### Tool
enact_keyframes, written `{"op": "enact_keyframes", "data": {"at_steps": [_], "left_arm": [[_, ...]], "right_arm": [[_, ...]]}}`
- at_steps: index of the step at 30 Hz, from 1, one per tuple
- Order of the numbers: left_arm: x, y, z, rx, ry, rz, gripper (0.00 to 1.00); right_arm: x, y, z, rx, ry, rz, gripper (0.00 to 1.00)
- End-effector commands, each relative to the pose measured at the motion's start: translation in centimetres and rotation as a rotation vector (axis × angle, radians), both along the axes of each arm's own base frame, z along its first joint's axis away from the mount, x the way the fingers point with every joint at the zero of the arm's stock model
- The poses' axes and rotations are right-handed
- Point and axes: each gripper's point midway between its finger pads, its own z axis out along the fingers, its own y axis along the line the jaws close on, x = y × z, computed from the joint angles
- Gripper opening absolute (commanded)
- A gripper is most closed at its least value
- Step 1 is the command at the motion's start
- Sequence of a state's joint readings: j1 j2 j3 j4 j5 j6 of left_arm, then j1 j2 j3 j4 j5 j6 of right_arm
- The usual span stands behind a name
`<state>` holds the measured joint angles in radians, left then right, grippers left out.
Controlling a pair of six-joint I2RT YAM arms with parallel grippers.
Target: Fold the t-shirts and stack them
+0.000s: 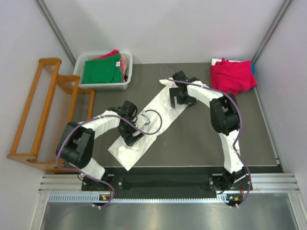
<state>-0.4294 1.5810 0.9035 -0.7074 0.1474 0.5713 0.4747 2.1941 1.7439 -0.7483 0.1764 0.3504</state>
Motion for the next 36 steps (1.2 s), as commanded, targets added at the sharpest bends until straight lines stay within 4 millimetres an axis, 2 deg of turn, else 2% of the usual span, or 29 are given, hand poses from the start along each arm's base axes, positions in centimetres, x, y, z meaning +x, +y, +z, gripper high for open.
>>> {"op": "enact_keyframes", "data": {"at_steps": [1,6,12,15,19,22,23,25,26,28,36], "left_arm": [[-0.8,-0.7,-0.8,-0.026,0.013,-0.022,0.96],[-1.1,-1.2,-1.1,-0.021,0.016,-0.041,0.96],[-0.8,-2.2,-0.6,-0.040,0.008,-0.058,0.96],[-1.3,-3.1,0.0,-0.056,0.018,-0.075,0.96],[-2.1,-6.0,1.6,-0.101,0.010,-0.131,0.97],[-3.3,-8.6,2.6,-0.117,0.012,-0.197,0.97],[-4.1,-9.6,2.7,-0.128,0.027,-0.228,0.97],[-4.6,-10.7,3.0,-0.144,0.040,-0.242,0.97],[-5.0,-11.2,2.8,-0.146,0.045,-0.258,0.97],[-5.5,-11.5,2.1,-0.124,0.054,-0.275,0.97],[-5.4,-12.2,2.3,-0.148,0.049,-0.270,0.97]], "right_arm": [[1.0,0.7,-0.6,-0.007,0.007,-0.011,1.00],[2.0,0.7,-0.6,-0.010,0.005,-0.028,1.00],[2.5,-0.2,-1.0,-0.030,0.018,-0.048,1.00],[2.7,-1.0,-1.3,-0.043,0.022,-0.064,1.00],[3.2,-2.2,-2.0,-0.054,0.029,-0.087,1.00],[4.1,-3.3,-2.4,-0.055,0.035,-0.111,1.00],[5.0,-3.7,-2.0,-0.048,0.018,-0.126,1.00],[5.4,-4.2,-2.7,-0.056,0.032,-0.136,1.00],[6.2,-4.3,-2.1,-0.047,0.015,-0.143,1.00],[6.7,-4.6,-2.4,-0.052,0.016,-0.144,1.00],[11.0,-3.8,0.3,0.005,-0.106,-0.118,1.00]]}}
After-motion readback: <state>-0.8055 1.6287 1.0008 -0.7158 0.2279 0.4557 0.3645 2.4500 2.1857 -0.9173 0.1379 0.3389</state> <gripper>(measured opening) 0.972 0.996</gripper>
